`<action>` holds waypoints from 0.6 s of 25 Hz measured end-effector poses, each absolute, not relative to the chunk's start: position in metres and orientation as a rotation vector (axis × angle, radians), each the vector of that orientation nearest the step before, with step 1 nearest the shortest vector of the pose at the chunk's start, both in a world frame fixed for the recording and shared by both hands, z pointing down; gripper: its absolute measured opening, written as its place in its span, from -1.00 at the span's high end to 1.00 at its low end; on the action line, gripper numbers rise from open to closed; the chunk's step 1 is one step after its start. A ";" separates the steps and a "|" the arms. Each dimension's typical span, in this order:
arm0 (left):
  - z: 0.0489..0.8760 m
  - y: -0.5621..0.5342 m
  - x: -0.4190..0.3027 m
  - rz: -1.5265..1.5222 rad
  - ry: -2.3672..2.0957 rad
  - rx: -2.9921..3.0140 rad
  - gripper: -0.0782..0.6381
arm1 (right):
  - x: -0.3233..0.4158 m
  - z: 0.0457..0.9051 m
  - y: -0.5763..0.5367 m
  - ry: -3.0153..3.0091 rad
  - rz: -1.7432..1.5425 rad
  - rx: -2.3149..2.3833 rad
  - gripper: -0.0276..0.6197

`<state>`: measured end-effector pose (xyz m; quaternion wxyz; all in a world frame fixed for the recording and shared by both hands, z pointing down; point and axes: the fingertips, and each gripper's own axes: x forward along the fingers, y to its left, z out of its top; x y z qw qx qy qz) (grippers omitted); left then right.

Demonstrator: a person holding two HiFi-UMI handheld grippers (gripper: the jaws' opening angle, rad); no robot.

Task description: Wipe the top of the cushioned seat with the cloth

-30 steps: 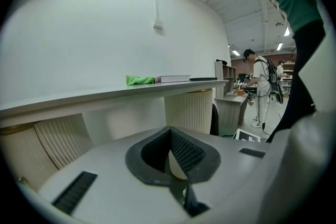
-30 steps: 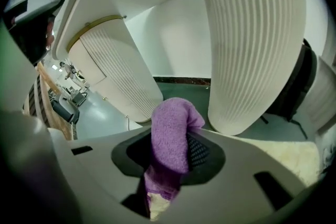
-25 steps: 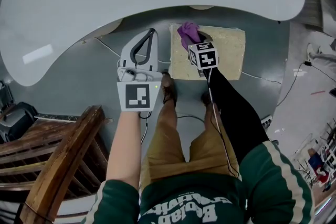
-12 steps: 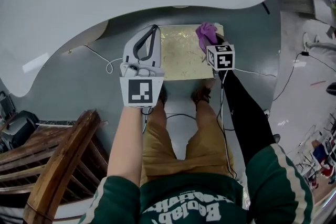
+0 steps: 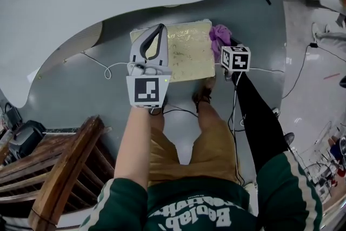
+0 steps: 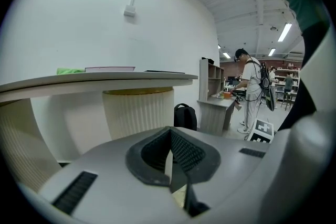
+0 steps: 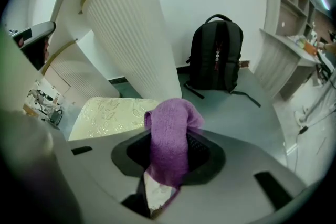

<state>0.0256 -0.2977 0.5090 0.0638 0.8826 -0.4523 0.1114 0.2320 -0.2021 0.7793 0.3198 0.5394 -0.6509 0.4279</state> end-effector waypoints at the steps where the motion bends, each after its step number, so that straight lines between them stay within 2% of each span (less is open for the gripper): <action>1: 0.509 -0.297 0.029 0.342 -1.361 2.671 0.74 | 0.233 0.777 -0.202 -1.724 1.121 1.419 0.52; 7: 0.504 -0.293 0.026 0.328 -1.358 2.684 0.74 | 0.215 0.743 -0.216 -1.857 1.062 1.441 0.52; 15: 0.489 -0.279 -0.050 0.328 -1.422 2.673 0.74 | 0.085 0.701 -0.213 -2.043 1.037 1.359 0.51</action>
